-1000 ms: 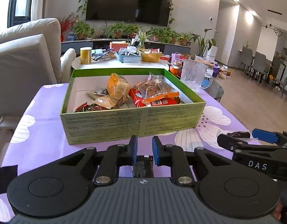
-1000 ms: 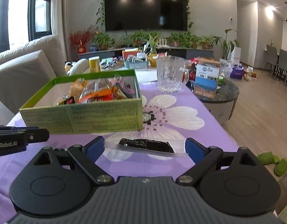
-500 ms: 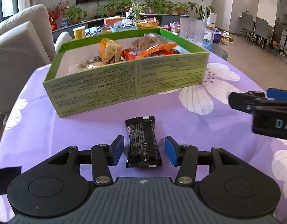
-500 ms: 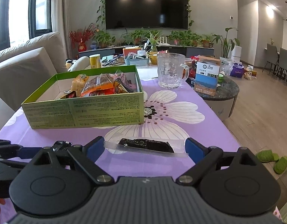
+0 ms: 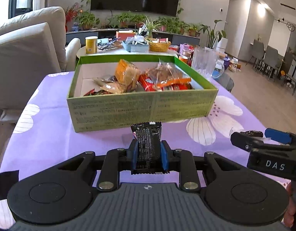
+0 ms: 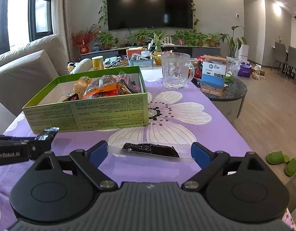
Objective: Organize snacks
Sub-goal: 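Carry the snack bar over the green box with the left gripper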
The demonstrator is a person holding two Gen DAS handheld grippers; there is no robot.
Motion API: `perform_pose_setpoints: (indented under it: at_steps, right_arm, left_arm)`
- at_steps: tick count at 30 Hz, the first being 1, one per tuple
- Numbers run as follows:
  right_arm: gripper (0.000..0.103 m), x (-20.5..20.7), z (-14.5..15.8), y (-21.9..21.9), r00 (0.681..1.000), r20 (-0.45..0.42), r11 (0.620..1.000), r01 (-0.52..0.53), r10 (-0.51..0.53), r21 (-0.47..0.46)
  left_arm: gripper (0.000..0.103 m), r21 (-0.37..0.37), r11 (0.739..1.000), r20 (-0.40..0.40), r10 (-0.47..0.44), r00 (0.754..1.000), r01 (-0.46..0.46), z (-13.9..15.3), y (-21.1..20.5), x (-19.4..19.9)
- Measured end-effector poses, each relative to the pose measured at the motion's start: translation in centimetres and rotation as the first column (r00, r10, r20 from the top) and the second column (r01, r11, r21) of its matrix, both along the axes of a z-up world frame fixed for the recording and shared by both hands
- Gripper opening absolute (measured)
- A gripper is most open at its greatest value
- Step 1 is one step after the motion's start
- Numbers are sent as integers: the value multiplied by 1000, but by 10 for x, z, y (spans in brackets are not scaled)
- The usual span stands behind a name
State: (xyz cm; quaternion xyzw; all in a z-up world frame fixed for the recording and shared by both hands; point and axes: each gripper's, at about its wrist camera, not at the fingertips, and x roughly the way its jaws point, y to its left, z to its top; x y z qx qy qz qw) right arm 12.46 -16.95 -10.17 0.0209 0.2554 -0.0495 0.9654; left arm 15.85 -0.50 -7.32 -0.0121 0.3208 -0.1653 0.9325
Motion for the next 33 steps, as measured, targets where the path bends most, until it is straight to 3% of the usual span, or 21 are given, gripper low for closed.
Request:
perform_pose_setpoints:
  at_steps: [5, 10, 14, 20, 33]
  right_arm:
    - [59, 1, 8, 4, 1000, 20, 1000, -15, 15, -12]
    - [59, 17, 36, 19, 993, 102, 998, -63, 65, -22]
    - [59, 36, 56, 31, 981, 158, 994, -112, 113, -17]
    - [59, 64, 67, 36, 974, 183, 991, -128, 130, -25]
    - [59, 114, 55, 38, 984, 138, 994, -108, 109, -16]
  left_arm:
    - [23, 6, 1000, 52, 4, 999, -5, 19, 1, 5]
    - [23, 19, 999, 142, 32, 989, -35, 48, 2, 21]
    - [23, 30, 998, 163, 49, 985, -55, 60, 6, 39]
    - [23, 61, 996, 158, 58, 986, -68, 56, 8, 63]
    - [24, 98, 993, 100, 48, 994, -58, 29, 8, 110]
